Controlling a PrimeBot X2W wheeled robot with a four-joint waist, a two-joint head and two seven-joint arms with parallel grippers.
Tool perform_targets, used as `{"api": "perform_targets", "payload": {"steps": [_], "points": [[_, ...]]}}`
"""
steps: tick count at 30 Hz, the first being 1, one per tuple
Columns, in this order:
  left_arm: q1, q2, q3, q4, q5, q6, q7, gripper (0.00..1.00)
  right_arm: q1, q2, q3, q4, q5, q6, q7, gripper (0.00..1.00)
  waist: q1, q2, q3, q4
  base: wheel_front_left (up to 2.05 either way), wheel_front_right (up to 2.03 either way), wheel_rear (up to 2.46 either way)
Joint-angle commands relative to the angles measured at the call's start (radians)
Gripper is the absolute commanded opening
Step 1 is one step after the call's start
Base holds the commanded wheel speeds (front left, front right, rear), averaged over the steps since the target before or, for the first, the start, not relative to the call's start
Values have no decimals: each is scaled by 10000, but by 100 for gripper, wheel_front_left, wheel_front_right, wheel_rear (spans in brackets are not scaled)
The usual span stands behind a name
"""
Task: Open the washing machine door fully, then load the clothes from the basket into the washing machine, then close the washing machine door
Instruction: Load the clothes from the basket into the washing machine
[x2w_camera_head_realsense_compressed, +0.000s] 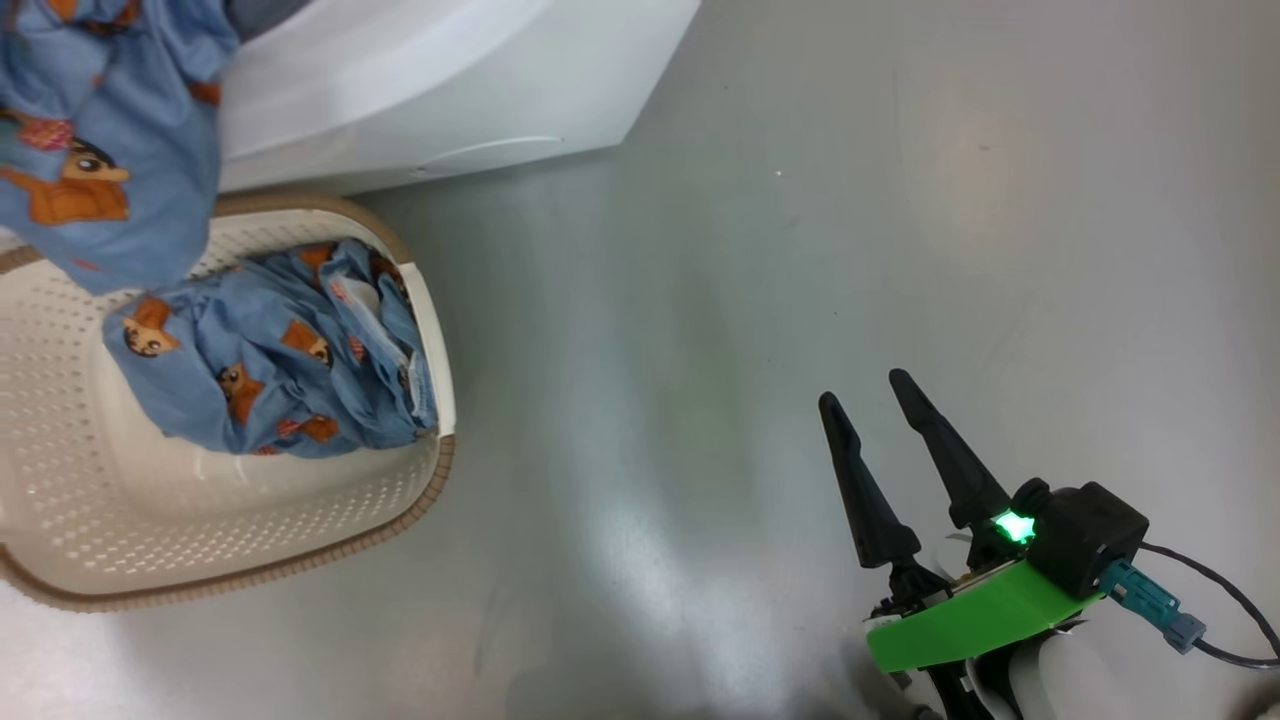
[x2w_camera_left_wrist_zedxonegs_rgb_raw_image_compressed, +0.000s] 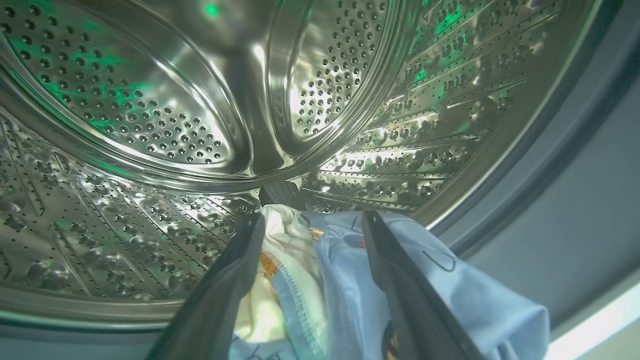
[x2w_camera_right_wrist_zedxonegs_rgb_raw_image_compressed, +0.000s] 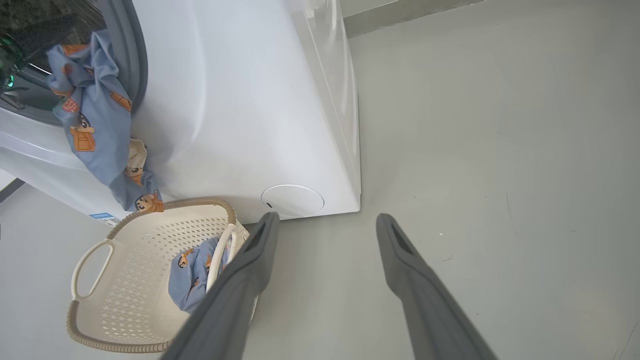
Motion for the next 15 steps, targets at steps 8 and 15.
{"api": "perform_targets", "payload": {"steps": [8,15], "points": [[1016,315,400,-897,-90,339,-163,100,108,-29,26,2,-51,29,-48,100,0,-1,-529,368,0,0,0],[1799,265,709,-1652,-19,624,-217,100,105,-29,-59,86,-130,29,-48,100,0,-1,-770,565,0,0,0]]}}
